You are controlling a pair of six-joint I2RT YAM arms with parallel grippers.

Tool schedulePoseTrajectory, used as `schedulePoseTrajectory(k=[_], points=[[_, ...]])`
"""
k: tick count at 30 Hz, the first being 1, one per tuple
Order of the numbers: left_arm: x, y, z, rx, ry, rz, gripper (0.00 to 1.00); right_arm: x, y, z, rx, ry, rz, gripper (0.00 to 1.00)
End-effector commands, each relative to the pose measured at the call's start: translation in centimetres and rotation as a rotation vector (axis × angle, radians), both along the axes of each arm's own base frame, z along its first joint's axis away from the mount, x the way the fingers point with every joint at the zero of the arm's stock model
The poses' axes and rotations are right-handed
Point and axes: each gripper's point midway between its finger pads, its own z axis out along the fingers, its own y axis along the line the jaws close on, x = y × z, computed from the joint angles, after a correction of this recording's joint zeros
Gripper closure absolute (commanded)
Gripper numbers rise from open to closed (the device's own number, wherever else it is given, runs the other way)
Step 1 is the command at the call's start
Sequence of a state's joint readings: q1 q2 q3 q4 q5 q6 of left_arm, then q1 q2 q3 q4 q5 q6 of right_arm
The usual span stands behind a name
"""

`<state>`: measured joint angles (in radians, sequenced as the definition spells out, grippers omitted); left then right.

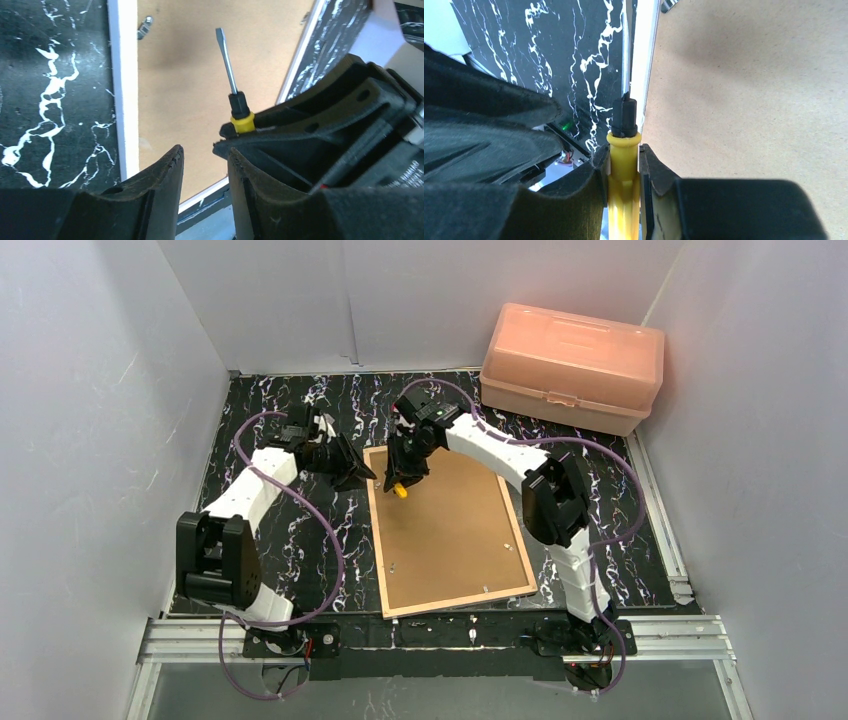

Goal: Take the photo out of the frame
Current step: Adjust the screwdriver.

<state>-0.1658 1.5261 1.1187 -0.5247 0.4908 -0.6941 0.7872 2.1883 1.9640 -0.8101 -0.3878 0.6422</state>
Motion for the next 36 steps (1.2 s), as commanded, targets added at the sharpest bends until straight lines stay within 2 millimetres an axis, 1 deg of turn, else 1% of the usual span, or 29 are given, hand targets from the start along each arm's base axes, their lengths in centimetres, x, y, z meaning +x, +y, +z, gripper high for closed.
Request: schedulePoseTrajectory(k=[1, 8, 12, 16, 19, 21, 23, 25, 27, 29, 31, 32, 33, 36], points=[[-0.9, -1.1, 3.1, -0.109, -0.029, 0.024, 0.64, 1.7, -0.5, 3.7, 0.069, -0.118, -0.026, 0.99], [-2.1, -2.0, 6.3, -0.207, -0.067, 0.051, 0.62, 3.5, 0.1, 6.8, 0.161, -0.206, -0.099, 0.99], [-2.5, -2.5, 8.3, -0.252, -0.104, 0.044, 0.60, 4.8, 0.0, 8.6, 0.206, -0.254, -0.148, 0.99], [-2.5, -3.6, 10.5, -0.310, -0.159, 0.033, 0.58, 5.6, -0.1, 10.4, 0.240, -0.289, -0.206, 0.99], [-2.4, -4.9, 12.0, -0.352, -0.206, 0.015, 0.55, 6.0, -0.1, 11.6, 0.286, -0.302, -0.263, 0.99], [-2.5, -5.6, 12.4, -0.355, -0.226, 0.006, 0.54, 6.3, -0.5, 12.6, 0.311, -0.327, -0.301, 0.99], [-2.6, -5.8, 12.4, -0.343, -0.235, 0.006, 0.54, 6.6, -1.2, 12.9, 0.303, -0.343, -0.333, 0.99], [-2.8, -5.7, 11.9, -0.335, -0.223, 0.013, 0.54, 7.0, -2.0, 12.6, 0.291, -0.332, -0.347, 0.99], [-2.9, -5.8, 11.5, -0.331, -0.211, 0.012, 0.54, 6.8, -2.4, 12.1, 0.292, -0.279, -0.340, 0.99], [-3.0, -6.1, 11.5, -0.331, -0.207, 0.006, 0.54, 6.9, -3.1, 11.2, 0.258, -0.256, -0.356, 0.99], [-3.2, -6.7, 11.8, -0.330, -0.211, -0.011, 0.53, 7.0, -3.3, 11.4, 0.259, -0.269, -0.364, 0.99], [-3.3, -7.2, 12.0, -0.331, -0.215, -0.022, 0.53, 7.0, -3.4, 11.8, 0.268, -0.281, -0.372, 0.99], [-3.3, -7.6, 12.2, -0.334, -0.220, -0.029, 0.51, 7.0, -3.5, 12.0, 0.277, -0.288, -0.378, 0.99], [-3.4, -8.6, 12.6, -0.350, -0.234, -0.036, 0.40, 6.9, -3.5, 12.6, 0.308, -0.299, -0.390, 0.99]])
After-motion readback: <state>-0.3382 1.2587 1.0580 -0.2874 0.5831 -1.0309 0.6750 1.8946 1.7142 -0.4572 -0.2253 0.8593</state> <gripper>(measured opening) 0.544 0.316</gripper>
